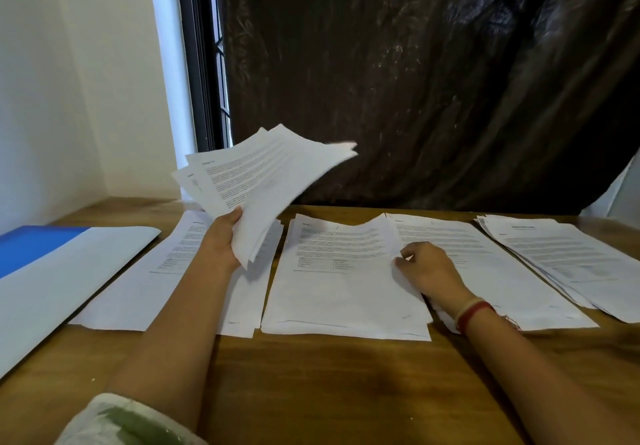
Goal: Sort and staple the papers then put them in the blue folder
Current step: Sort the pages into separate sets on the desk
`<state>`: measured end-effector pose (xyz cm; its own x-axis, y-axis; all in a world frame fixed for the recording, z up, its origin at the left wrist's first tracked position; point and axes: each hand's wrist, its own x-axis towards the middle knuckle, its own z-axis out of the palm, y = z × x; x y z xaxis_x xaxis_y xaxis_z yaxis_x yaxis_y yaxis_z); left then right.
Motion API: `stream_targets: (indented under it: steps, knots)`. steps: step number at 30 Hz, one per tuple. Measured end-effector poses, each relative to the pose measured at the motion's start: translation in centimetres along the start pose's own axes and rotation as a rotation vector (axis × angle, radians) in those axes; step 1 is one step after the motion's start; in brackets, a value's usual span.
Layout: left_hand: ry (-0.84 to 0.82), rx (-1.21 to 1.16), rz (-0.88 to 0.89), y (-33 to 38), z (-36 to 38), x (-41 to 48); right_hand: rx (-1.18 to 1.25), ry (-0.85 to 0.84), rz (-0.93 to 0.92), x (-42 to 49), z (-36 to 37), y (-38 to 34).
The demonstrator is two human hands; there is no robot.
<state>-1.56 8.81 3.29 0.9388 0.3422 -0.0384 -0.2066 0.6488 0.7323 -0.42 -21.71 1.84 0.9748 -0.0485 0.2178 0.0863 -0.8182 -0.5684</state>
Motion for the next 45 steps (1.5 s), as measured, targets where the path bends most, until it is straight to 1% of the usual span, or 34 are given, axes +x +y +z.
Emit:
stream_targets:
  steps: [2,3,5,6,7,8,10,11,12,14,16,19,24,27,29,34,37,39,42,43,45]
  knots:
    - [-0.051,0.042,-0.009,-0.2,0.2,-0.1,-0.215,0.072,-0.026,-0.4,-0.6,-0.2]
    - [-0.065,0.077,-0.011,-0.2,0.3,0.0,-0.270,0.115,-0.030,-0.4,-0.9,-0.2]
    - [-0.116,0.129,-0.022,-0.4,0.2,0.2,-0.281,0.199,-0.044,-0.4,-1.5,-0.2]
    - [-0.131,0.162,-0.030,-0.4,0.2,0.1,-0.236,0.233,-0.053,-0.3,-1.7,-0.1]
    - [-0.141,0.200,-0.040,-0.4,0.2,0.2,-0.138,0.245,-0.066,0.0,-1.8,0.0]
    - [-0.161,0.246,-0.049,-0.4,0.1,0.1,0.024,0.235,-0.068,0.3,-1.8,-0.1]
    - [-0.210,0.337,-0.062,-0.6,0.2,0.0,0.447,0.136,-0.009,0.5,-1.9,-0.5]
    - [-0.244,0.375,-0.069,-0.8,0.3,0.0,0.612,0.067,0.034,0.4,-1.9,-0.8]
    - [-0.275,0.413,-0.079,-0.9,0.4,-0.2,0.705,0.010,0.064,0.2,-1.9,-1.1]
    - [-0.314,0.464,-0.099,-1.1,0.6,-0.5,0.754,-0.042,0.058,0.0,-1.7,-1.4]
    - [-0.339,0.487,-0.115,-1.3,0.6,-0.5,0.764,-0.029,0.023,-0.2,-1.4,-1.4]
    - [-0.364,0.501,-0.117,-1.5,0.7,-0.5,0.780,-0.020,0.031,-0.3,-1.0,-1.2]
    - [-0.381,0.490,-0.124,-1.6,1.0,-1.0,0.799,-0.058,0.078,-0.1,-1.0,-1.1]
    - [-0.397,0.501,-0.146,-1.7,1.2,-1.2,0.850,-0.120,0.053,-0.6,-1.0,-1.0]
    - [-0.401,0.491,-0.149,-1.8,1.4,-1.5,0.876,-0.114,0.045,-0.9,-1.2,-1.1]
    - [-0.357,0.443,-0.133,-1.6,1.6,-1.5,0.923,0.002,0.078,-1.2,-2.1,-1.5]
    - [-0.271,0.377,-0.090,-1.3,1.5,-1.3,0.940,0.092,0.177,-0.3,-2.6,-1.1]
    - [-0.176,0.240,-0.062,-1.0,1.1,-1.3,0.997,0.156,0.279,0.8,-3.1,-0.3]
    - [-0.044,-0.182,-0.053,-0.3,-0.2,-0.8,0.984,0.205,0.360,2.6,-3.1,2.0]
    - [-0.037,-0.265,-0.038,-0.1,-0.5,-0.8,0.978,0.208,0.379,3.2,-3.1,2.7]
    - [-0.041,-0.315,-0.017,0.3,-0.9,-1.0,0.946,0.191,0.411,3.2,-3.4,2.9]
